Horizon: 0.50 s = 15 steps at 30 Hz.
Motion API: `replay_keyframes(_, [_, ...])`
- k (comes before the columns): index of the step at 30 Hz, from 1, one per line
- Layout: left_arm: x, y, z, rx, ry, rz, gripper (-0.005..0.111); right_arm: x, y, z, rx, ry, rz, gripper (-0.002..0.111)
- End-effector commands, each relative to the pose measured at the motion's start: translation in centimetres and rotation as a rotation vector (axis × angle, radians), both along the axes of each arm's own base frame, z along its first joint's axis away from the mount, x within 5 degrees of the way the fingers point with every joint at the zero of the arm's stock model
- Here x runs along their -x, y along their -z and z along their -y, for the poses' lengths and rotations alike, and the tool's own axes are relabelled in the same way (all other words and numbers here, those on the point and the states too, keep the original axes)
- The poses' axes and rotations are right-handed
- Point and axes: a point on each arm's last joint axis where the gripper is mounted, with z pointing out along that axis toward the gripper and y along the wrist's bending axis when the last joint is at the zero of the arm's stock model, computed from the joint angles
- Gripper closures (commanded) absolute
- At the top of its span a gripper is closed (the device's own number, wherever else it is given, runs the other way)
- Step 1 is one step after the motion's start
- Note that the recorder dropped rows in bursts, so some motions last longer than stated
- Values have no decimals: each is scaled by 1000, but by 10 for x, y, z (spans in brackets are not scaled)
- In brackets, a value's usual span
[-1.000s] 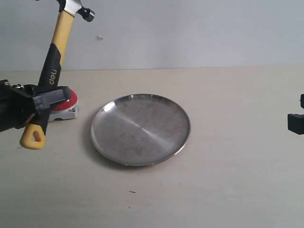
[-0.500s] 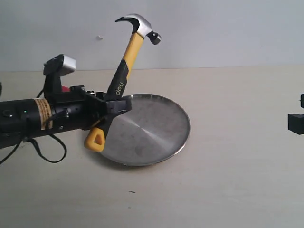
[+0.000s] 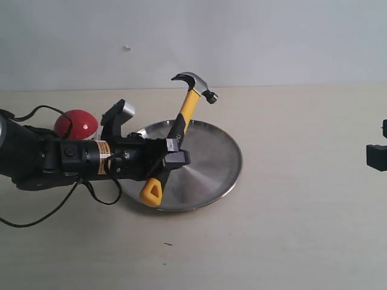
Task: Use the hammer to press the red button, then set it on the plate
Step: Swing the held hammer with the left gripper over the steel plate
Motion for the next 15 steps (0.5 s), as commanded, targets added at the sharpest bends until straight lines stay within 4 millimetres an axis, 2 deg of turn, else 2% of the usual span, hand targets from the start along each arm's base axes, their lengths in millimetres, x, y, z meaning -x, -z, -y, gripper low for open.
replay_keyframes(1, [-6, -4, 10, 119, 12, -26, 107, 1, 0, 0, 0, -4, 10, 108])
replay_keyframes(15, [-18, 18, 2, -32, -118, -68, 107, 1, 0, 0, 0, -4, 10, 108])
